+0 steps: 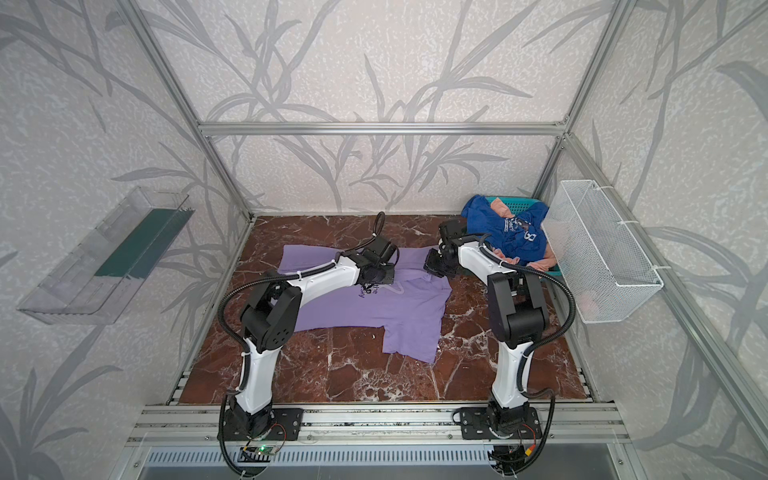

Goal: Fold and stack the t-shirts

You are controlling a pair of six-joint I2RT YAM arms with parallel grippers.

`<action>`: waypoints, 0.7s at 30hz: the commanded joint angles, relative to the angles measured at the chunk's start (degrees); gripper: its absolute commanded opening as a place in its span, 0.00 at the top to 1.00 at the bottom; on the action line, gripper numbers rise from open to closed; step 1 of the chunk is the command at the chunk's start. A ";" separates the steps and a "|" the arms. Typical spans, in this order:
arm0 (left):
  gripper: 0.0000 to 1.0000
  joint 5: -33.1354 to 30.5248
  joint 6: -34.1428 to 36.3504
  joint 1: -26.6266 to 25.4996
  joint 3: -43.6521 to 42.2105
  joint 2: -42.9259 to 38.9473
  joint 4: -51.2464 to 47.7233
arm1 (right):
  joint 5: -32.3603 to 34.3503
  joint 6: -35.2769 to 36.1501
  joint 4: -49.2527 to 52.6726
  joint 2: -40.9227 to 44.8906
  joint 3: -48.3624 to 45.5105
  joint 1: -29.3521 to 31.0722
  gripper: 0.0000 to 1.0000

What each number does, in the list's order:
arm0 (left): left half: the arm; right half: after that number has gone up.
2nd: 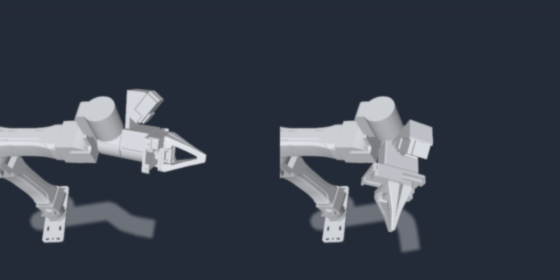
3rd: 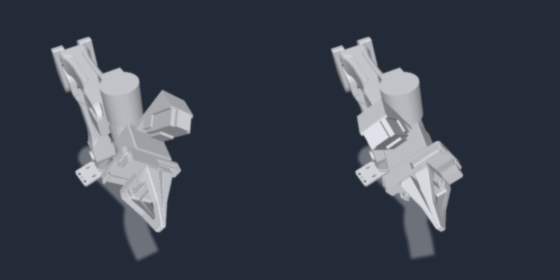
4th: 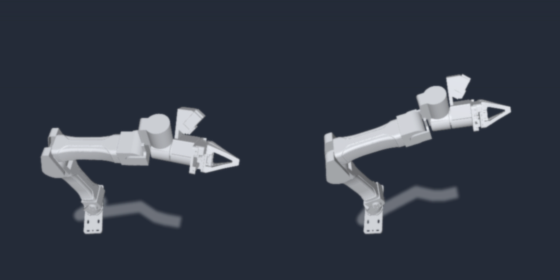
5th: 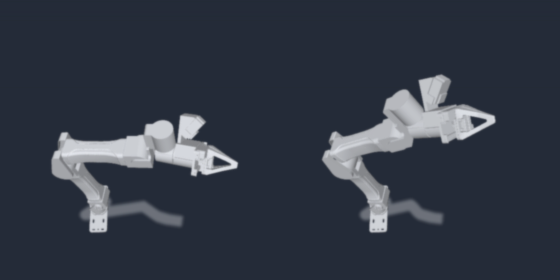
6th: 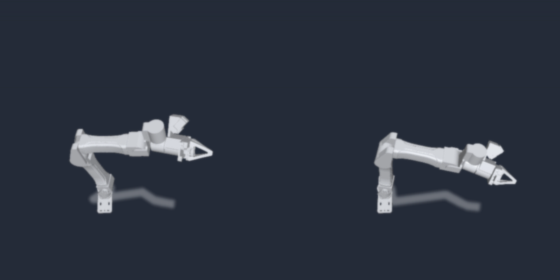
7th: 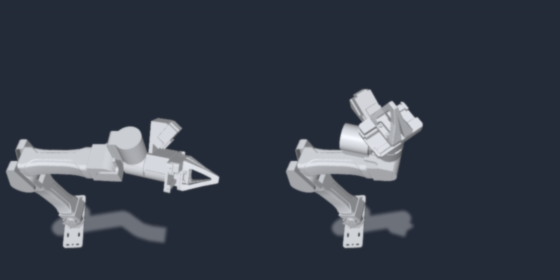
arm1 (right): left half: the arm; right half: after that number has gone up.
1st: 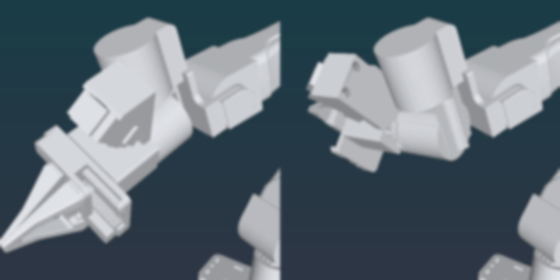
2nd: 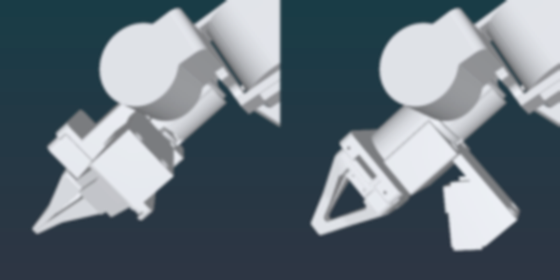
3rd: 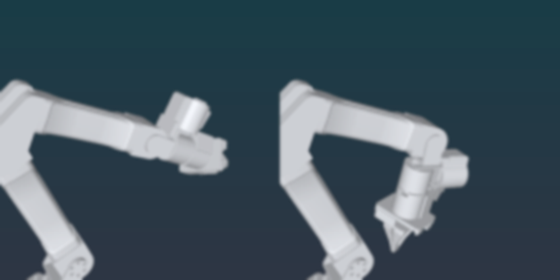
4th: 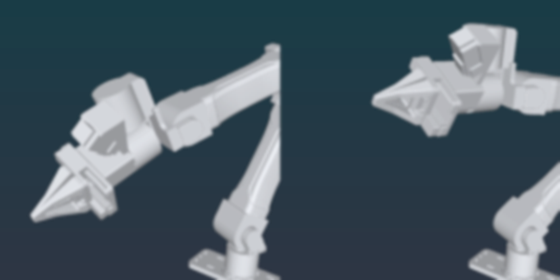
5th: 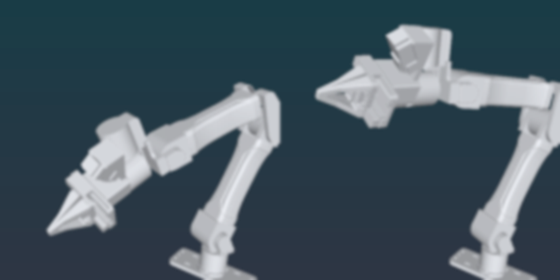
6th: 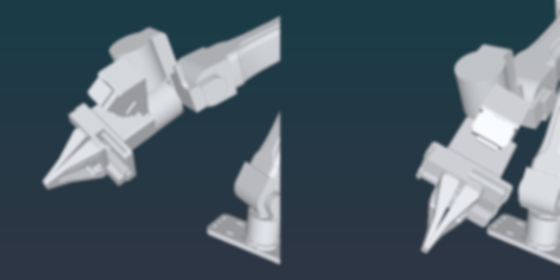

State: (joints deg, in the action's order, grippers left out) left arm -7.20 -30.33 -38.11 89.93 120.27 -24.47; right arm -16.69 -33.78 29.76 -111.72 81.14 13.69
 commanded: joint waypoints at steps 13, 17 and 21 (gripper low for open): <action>0.99 0.52 -0.17 0.31 -4.74 -3.64 -0.07 | 3.23 -0.68 -0.19 4.19 -3.89 1.34 0.96; 0.85 -0.50 -0.10 0.27 -4.64 -4.37 -0.84 | 3.53 0.07 0.80 5.54 -3.95 1.34 0.75; 0.79 -2.27 -0.06 0.39 -7.19 -7.16 0.13 | 4.80 1.01 1.33 6.78 -3.91 1.25 0.62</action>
State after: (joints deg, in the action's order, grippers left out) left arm -6.83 -30.57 -38.11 84.20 117.54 -23.73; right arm -13.50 -33.82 29.32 -107.55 77.49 15.05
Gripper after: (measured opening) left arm 0.191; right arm 0.372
